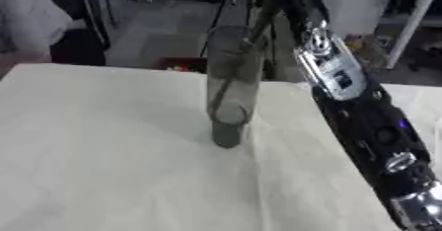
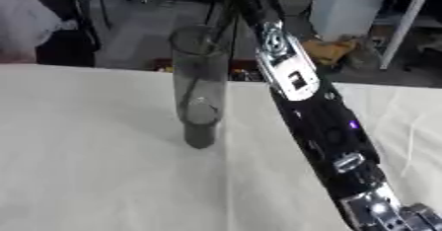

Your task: Arrange flowers into the vase.

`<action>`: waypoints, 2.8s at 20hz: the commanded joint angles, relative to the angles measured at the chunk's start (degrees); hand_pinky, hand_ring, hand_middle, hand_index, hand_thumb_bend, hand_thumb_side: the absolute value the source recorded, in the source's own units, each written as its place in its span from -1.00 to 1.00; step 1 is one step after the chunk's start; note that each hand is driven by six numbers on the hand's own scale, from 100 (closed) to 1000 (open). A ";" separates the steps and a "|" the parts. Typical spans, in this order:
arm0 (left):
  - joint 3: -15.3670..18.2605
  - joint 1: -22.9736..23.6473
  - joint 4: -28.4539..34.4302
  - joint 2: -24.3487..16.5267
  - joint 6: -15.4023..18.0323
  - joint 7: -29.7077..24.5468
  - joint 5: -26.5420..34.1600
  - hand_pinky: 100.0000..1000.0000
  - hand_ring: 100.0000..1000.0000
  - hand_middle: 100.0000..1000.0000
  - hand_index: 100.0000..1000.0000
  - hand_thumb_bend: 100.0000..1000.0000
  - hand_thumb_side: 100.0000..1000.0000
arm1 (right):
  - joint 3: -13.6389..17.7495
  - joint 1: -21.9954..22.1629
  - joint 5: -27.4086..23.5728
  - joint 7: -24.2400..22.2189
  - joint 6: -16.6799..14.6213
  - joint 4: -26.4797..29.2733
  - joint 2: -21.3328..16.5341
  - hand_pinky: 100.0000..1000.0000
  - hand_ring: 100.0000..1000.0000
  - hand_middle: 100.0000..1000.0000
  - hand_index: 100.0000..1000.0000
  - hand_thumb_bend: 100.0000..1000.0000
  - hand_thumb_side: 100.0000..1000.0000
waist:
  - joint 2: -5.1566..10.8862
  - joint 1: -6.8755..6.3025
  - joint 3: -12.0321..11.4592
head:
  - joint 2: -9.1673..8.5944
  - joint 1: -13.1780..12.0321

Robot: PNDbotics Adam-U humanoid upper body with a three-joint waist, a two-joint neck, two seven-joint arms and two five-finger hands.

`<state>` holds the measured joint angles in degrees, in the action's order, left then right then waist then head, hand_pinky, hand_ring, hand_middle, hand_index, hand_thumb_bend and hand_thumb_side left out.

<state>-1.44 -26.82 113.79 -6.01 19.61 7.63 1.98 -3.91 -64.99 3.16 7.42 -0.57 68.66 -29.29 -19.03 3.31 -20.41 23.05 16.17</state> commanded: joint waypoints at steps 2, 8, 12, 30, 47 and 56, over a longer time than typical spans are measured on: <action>0.44 -0.78 0.81 -0.48 -0.17 -0.01 0.12 -0.22 0.12 0.45 0.60 -1.00 1.00 | 0.04 -0.75 2.96 -1.57 -0.25 1.33 -2.35 0.26 1.00 -0.47 -0.46 -0.52 0.79 | 1.36 -0.26 0.13 | -0.69 -0.35; 0.47 -0.67 0.81 -0.48 -0.42 0.08 0.02 -0.22 0.12 0.45 0.60 -1.00 1.00 | -0.03 -0.48 7.10 -4.46 -1.24 1.91 -3.21 0.44 1.00 -0.33 -0.39 -0.55 0.82 | 1.45 -0.19 0.26 | -0.75 -0.55; 0.42 -0.63 0.81 -0.45 -0.47 0.05 -0.02 -0.22 0.12 0.44 0.60 -1.00 1.00 | 0.23 -0.57 10.01 -5.75 -0.79 2.29 -3.52 0.46 1.00 -0.30 -0.38 -0.63 0.82 | 1.44 -0.17 0.30 | -0.79 -0.64; 0.39 -0.38 0.81 -0.55 -0.69 0.04 -0.03 -0.22 0.12 0.44 0.60 -1.00 1.00 | 0.46 -0.55 20.38 -15.00 -0.22 3.68 -5.44 0.66 1.00 0.04 -0.01 -0.52 1.00 | 1.78 -0.22 0.62 | -0.81 -1.06; 0.34 -0.42 0.81 -0.70 -0.71 -0.01 0.16 -0.22 0.12 0.44 0.60 -1.00 1.00 | 0.70 0.96 22.79 -21.68 -2.35 4.53 -7.47 0.80 1.00 0.31 0.29 -0.43 1.00 | 2.02 -0.56 1.41 | -0.89 -1.52; 0.31 -0.40 0.81 -0.72 -0.84 0.03 0.20 -0.22 0.12 0.44 0.59 -1.00 1.00 | 1.04 1.40 24.77 -26.58 -3.90 4.55 -8.35 0.89 1.00 0.48 0.51 -0.30 1.00 | 2.18 -0.53 1.61 | -1.07 -1.72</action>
<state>-1.33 -26.75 113.79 -6.01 18.91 7.64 1.99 -3.75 -62.55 27.24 -18.58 -4.22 72.04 -35.62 -18.31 3.06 -18.84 22.61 14.66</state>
